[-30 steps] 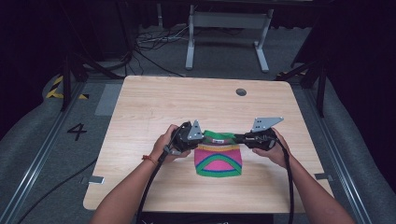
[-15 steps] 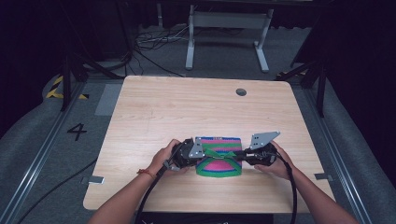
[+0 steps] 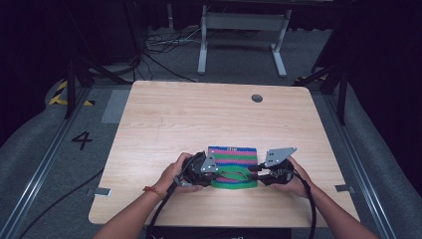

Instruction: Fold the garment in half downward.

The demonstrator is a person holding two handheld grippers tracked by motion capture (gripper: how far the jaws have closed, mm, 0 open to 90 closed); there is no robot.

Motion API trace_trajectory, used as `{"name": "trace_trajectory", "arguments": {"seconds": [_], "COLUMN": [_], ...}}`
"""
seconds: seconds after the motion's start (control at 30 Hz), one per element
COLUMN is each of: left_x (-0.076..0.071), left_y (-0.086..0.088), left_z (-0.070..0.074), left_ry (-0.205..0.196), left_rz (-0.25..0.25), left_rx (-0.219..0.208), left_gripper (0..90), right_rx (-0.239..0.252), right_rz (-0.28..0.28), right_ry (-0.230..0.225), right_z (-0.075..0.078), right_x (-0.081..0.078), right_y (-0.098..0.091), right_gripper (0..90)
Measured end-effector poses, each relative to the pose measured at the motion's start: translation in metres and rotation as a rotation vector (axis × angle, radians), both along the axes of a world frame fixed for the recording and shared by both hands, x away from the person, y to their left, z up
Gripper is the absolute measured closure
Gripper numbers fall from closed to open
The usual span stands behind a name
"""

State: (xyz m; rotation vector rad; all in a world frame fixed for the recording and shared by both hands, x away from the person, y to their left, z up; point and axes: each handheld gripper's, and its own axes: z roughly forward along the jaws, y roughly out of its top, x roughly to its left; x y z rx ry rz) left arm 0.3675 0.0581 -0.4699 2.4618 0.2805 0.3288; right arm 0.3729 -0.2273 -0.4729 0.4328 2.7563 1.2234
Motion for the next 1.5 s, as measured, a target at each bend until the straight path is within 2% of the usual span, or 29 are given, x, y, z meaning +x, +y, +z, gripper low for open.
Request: {"name": "trace_trajectory", "arguments": {"seconds": [0.03, 0.17, 0.23, 0.33, 0.4, 0.43, 0.47, 0.5, 0.57, 0.6, 0.63, 0.67, 0.7, 0.73, 0.77, 0.8, 0.9, 1.0, 1.03, 1.1, 1.13, 1.27, 1.33, 1.37, 1.5], "left_x": [0.0, 0.0, -0.001, 0.0, 0.003, 0.006, 0.008, 0.008, 0.009, 0.008, 0.008, 0.007, 0.007, 0.007, 0.007, 0.006, 0.004, 0.001, -0.001, -0.004, -0.006, -0.013, -0.019, -0.021, -0.025], "left_y": [-0.002, -0.008, -0.006, -0.004, -0.006, -0.008, -0.009, -0.009, -0.011, -0.011, -0.011, -0.012, -0.012, -0.011, -0.011, -0.009, -0.008, -0.006, -0.005, -0.005, -0.005, -0.008, -0.01, -0.011, -0.013], "left_z": [0.0, -0.003, 0.001, 0.007, 0.005, 0.002, -0.001, -0.001, -0.008, -0.011, -0.012, -0.012, -0.012, -0.008, -0.008, -0.002, 0.002, 0.01, 0.014, 0.017, 0.017, 0.013, 0.008, 0.006, -0.005], "left_ry": [0.017, 0.044, 0.056, 0.064, 0.06, 0.084, 0.098, 0.098, 0.109, 0.117, 0.112, 0.097, 0.097, 0.094, 0.094, 0.069, 0.059, 0.031, 0.024, 0.01, 0.018, 0.024, 0.04, 0.04, 0.042], "left_rz": [0.01, 0.012, 0.005, 0.025, 0.065, 0.072, 0.068, 0.068, 0.061, 0.055, 0.048, 0.034, 0.034, 0.024, 0.024, 0.019, 0.007, 0.012, 0.006, -0.004, -0.012, -0.027, -0.045, -0.05, -0.066], "left_rx": [0.003, 0.013, -0.014, -0.071, -0.063, -0.068, -0.067, -0.067, -0.047, -0.049, -0.049, -0.047, -0.047, -0.054, -0.054, -0.067, -0.077, -0.077, -0.089, -0.075, -0.074, -0.051, -0.036, -0.026, 0.027], "left_gripper": [47.8, 43.6, 42.8, 41.6, 41.9, 42.3, 43.8, 49.0, 52.5, 65.2, 65.2, 69.8, 72.4, 76.6, 80.5, 82.3, 84.3, 83.8, 83.7, 83.3, 83.3, 83.2, 83.0, 83.1, 82.5], "right_rx": [-0.002, -0.013, -0.021, -0.041, -0.046, -0.052, -0.065, -0.065, -0.087, -0.093, -0.093, -0.092, -0.097, -0.09, -0.09, -0.073, -0.076, -0.053, -0.05, -0.033, -0.026, -0.031, -0.051, -0.062, -0.094], "right_rz": [-0.004, -0.028, -0.034, -0.053, -0.066, -0.074, -0.075, -0.075, -0.078, -0.077, -0.077, -0.085, -0.08, -0.08, -0.08, -0.078, -0.071, -0.073, -0.074, -0.063, -0.059, -0.04, -0.025, -0.014, 0.005], "right_ry": [0.002, -0.009, -0.007, -0.011, -0.015, -0.015, -0.013, -0.013, -0.014, -0.022, -0.022, -0.023, -0.03, -0.035, -0.035, -0.04, -0.056, -0.06, -0.064, -0.073, -0.071, -0.061, -0.053, -0.036, -0.026], "right_z": [0.0, -0.001, -0.003, -0.005, -0.006, -0.006, -0.007, -0.007, -0.011, -0.013, -0.013, -0.013, -0.012, -0.011, -0.011, -0.007, -0.003, 0.004, 0.007, 0.015, 0.017, 0.017, 0.012, 0.008, 0.0], "right_x": [-0.001, -0.002, -0.001, 0.0, 0.001, 0.001, 0.001, 0.001, 0.001, 0.002, 0.002, 0.002, 0.002, 0.002, 0.002, 0.001, 0.0, -0.001, -0.001, -0.003, -0.005, -0.009, -0.012, -0.014, -0.017], "right_y": [0.002, 0.009, 0.012, 0.015, 0.016, 0.017, 0.017, 0.017, 0.019, 0.019, 0.019, 0.019, 0.019, 0.019, 0.019, 0.018, 0.017, 0.014, 0.014, 0.011, 0.01, 0.008, 0.008, 0.008, 0.007], "right_gripper": [65.7, 61.6, 60.6, 59.8, 61.7, 63.7, 65.6, 65.6, 68.3, 72.5, 72.5, 75.0, 76.5, 82.2, 82.2, 85.7, 86.3, 86.3, 86.3, 86.2, 86.2, 85.9, 85.7, 85.4, 83.6]}}
